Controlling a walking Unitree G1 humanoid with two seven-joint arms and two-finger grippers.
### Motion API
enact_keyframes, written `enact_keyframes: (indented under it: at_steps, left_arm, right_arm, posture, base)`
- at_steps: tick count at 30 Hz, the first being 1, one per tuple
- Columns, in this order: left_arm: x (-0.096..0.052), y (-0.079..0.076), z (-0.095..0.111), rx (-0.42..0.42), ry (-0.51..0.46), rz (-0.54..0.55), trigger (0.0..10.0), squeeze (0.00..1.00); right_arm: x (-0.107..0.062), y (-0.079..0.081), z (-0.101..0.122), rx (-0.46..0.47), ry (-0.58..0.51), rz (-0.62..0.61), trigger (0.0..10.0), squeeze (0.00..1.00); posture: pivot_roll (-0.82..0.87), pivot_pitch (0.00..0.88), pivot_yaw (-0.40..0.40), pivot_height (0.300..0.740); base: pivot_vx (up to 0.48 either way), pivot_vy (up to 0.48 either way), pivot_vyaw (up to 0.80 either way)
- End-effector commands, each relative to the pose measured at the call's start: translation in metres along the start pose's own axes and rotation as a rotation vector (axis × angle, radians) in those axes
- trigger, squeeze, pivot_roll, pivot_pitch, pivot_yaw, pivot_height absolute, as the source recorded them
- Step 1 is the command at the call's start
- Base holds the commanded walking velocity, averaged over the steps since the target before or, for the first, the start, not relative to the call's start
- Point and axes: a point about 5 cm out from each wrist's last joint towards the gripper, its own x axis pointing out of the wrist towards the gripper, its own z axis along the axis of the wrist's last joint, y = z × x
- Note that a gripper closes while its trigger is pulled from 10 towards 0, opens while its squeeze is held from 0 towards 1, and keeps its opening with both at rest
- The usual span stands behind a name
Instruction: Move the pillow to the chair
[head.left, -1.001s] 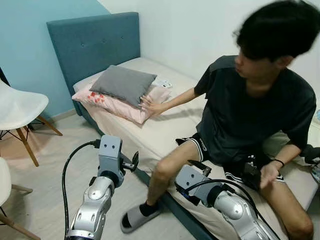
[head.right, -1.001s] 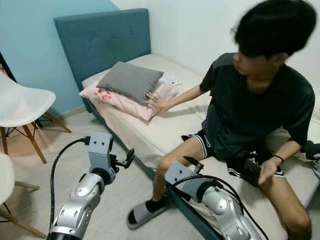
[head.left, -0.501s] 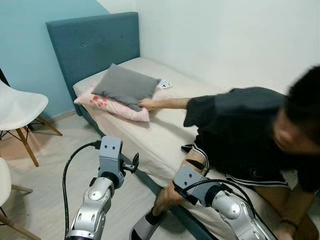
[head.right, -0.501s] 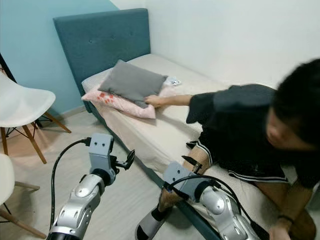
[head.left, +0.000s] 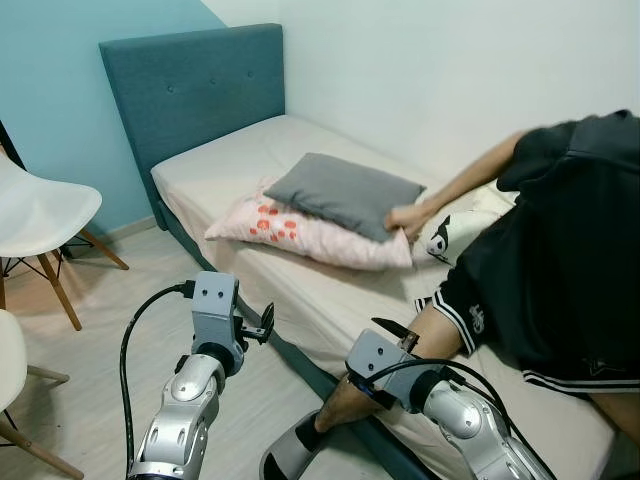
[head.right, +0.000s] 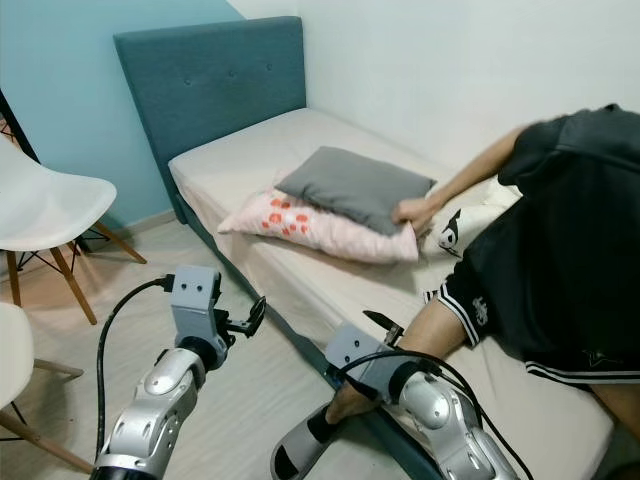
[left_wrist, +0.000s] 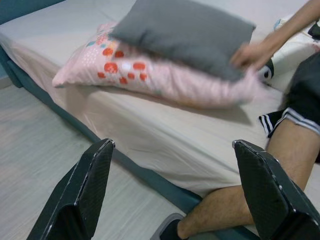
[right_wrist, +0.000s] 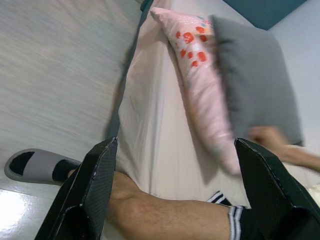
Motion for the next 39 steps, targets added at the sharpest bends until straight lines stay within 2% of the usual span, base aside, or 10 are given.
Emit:
enact_keyframes:
  at_steps: [1,10,13,14,18,22,24,30,32,39]
  left_arm:
    - [0.0,-0.001,-0.001,-0.005,0.015,-0.001,10.0,0.0]
    - [-0.001,0.002,0.001,-0.002,0.007,0.01,10.0,0.0]
    - [0.0,0.005,0.006,-0.015,-0.014,0.024,10.0,0.0]
    - [0.0,0.005,0.006,-0.015,-0.014,0.024,10.0,0.0]
    - [-0.001,0.007,0.008,-0.02,-0.022,0.026,10.0,0.0]
    - [-0.003,0.008,0.009,-0.019,-0.028,0.027,10.0,0.0]
    - [-0.004,0.011,0.01,-0.013,-0.041,0.041,10.0,0.0]
    - [-0.003,0.018,0.01,-0.04,-0.043,0.083,10.0,0.0]
    - [-0.003,0.022,0.011,-0.051,-0.049,0.098,10.0,0.0]
    - [-0.001,0.032,0.017,-0.046,-0.064,0.117,10.0,0.0]
  right_arm:
    - [-0.001,0.001,0.002,-0.006,-0.001,0.004,10.0,0.0]
    - [-0.001,0.001,0.004,-0.034,0.014,0.002,10.0,0.0]
    - [-0.004,-0.014,0.006,0.152,0.012,-0.106,10.0,0.0]
    - [-0.004,-0.014,0.006,0.152,0.012,-0.106,10.0,0.0]
    - [-0.012,-0.021,0.009,0.481,-0.001,-0.149,10.0,0.0]
    - [-0.017,-0.029,0.009,0.567,-0.032,-0.231,10.0,0.0]
    - [-0.027,-0.037,-0.002,0.725,-0.028,-0.32,10.0,0.0]
    - [-0.038,-0.04,-0.013,0.724,0.007,-0.43,10.0,0.0]
    - [-0.04,-0.037,-0.016,0.802,0.004,-0.408,10.0,0.0]
    - [-0.043,-0.036,-0.008,0.776,-0.073,-0.337,10.0,0.0]
  posture:
    - [-0.12,0.0,-0.009,0.74]
    - [-0.12,0.0,-0.008,0.74]
    - [-0.12,0.0,-0.006,0.74]
    - [-0.12,0.0,-0.006,0.74]
    - [-0.12,0.0,-0.004,0.74]
    - [-0.12,0.0,-0.006,0.74]
    - [-0.12,0.0,-0.005,0.74]
    - [-0.13,0.0,0.0,0.74]
    - [-0.12,0.0,0.003,0.74]
    - [-0.12,0.0,0.008,0.74]
  base:
    - [0.0,0.0,0.0]
    - [0.0,0.0,0.0]
    - [0.0,0.0,0.0]
    - [0.0,0.0,0.0]
    - [0.0,0.0,0.0]
    - [0.0,0.0,0.0]
    - [0.0,0.0,0.0]
    - [0.0,0.0,0.0]
    - [0.0,0.0,0.0]
    - [0.0,0.0,0.34]
